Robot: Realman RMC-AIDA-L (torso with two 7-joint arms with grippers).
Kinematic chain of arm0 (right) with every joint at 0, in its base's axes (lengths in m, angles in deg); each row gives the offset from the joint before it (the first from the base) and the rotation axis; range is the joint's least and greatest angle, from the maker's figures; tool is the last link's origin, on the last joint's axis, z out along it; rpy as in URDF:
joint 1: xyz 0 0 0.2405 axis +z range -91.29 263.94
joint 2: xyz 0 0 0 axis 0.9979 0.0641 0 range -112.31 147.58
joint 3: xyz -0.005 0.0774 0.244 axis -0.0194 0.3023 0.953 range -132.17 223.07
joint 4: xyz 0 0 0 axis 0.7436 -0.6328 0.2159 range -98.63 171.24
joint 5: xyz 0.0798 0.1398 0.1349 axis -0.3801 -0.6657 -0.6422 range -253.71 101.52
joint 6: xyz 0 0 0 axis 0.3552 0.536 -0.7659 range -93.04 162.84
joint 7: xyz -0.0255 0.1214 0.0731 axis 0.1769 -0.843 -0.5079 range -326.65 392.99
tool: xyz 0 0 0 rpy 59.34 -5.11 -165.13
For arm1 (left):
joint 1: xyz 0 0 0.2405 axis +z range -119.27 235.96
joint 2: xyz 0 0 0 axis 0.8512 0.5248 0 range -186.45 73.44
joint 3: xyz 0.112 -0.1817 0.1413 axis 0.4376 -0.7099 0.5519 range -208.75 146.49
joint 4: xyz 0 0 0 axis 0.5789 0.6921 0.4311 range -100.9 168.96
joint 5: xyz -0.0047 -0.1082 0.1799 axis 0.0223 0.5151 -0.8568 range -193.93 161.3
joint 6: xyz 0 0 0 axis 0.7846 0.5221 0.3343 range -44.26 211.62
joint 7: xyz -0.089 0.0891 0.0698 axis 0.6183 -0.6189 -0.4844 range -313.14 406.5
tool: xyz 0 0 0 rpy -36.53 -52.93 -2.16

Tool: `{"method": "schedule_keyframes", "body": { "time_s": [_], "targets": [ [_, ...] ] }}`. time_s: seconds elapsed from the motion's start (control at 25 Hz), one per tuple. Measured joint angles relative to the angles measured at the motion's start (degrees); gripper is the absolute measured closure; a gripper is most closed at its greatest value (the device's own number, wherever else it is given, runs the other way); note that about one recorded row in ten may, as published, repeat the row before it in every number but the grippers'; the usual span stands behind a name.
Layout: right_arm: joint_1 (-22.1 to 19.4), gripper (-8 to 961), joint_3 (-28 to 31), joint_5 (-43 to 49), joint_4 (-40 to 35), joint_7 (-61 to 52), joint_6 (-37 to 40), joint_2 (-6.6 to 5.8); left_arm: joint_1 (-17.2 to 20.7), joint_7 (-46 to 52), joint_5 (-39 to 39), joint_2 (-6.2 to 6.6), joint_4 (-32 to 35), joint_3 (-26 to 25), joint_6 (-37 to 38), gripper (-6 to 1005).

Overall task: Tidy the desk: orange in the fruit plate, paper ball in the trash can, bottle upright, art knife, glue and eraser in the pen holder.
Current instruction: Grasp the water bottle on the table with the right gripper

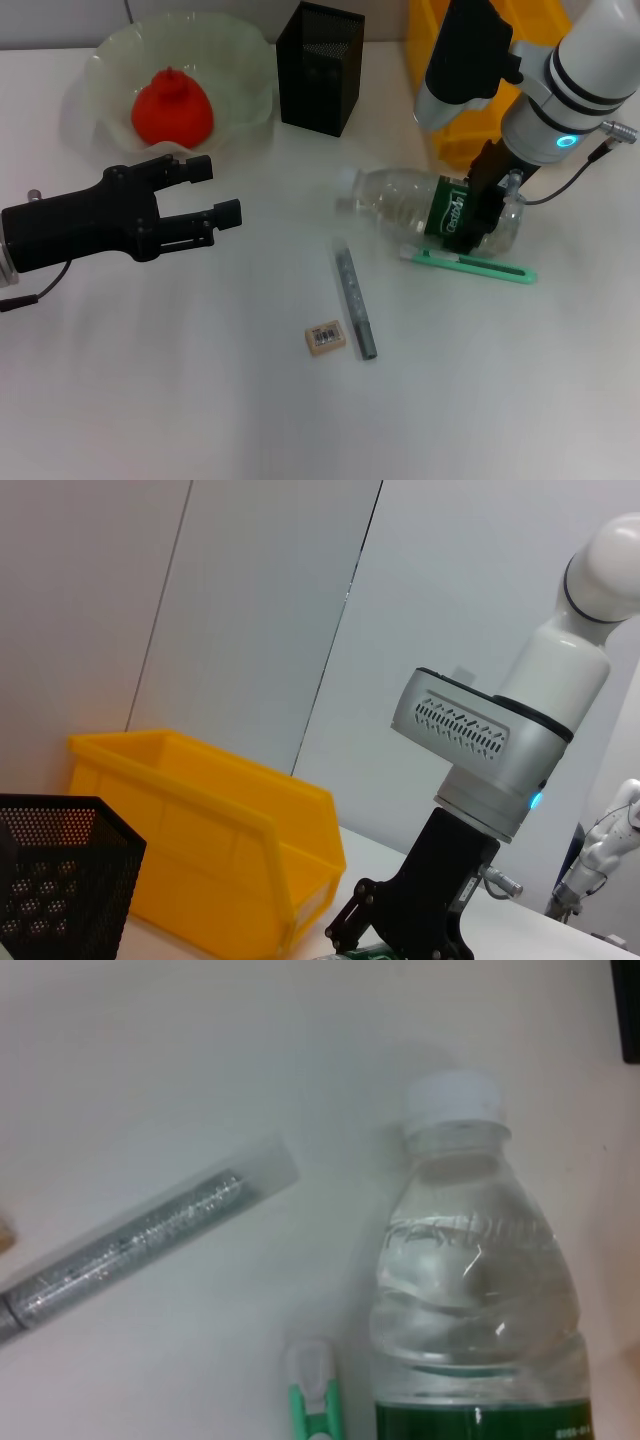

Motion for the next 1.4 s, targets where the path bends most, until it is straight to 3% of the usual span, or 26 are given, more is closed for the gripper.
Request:
{"method": "schedule_keyframes", "body": {
  "time_s": [1.4],
  "targets": [
    [-2.2,176,-0.4,1.5,-3.8,0.0,0.0,0.21,-0.1,0.0,0.3,0.07,0.0,0.0,0.1,164]
  ]
}}
